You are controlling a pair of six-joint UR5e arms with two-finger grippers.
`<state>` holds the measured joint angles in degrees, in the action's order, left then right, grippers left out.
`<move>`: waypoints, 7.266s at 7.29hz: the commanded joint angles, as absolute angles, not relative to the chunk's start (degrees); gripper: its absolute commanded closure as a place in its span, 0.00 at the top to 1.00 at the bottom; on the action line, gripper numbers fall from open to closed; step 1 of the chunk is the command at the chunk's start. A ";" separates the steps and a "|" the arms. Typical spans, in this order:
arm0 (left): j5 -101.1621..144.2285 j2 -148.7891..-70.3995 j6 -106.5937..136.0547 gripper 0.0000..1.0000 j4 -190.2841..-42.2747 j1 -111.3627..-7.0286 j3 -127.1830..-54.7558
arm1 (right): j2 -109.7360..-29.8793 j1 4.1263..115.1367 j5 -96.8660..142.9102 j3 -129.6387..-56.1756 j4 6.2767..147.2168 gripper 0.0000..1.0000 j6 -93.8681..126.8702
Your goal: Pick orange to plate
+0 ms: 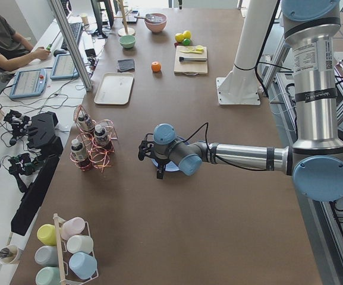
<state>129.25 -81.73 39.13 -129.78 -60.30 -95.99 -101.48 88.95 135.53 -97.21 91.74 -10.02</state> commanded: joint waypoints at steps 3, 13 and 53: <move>126.83 -84.54 42.71 0.86 -140.61 -55.46 -86.94 | -102.13 88.95 137.55 -96.94 91.67 1.00 -10.28; 125.45 -96.46 70.59 0.00 -139.40 -48.64 -96.15 | -97.58 82.30 141.15 -102.13 88.95 1.00 -2.25; 114.08 -105.82 68.12 0.97 -115.49 -42.45 -104.41 | -45.70 23.73 103.36 -87.45 85.52 0.99 80.42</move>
<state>114.08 -105.75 68.09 -115.49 -42.45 -104.45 -45.57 23.86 103.43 -87.47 85.55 80.10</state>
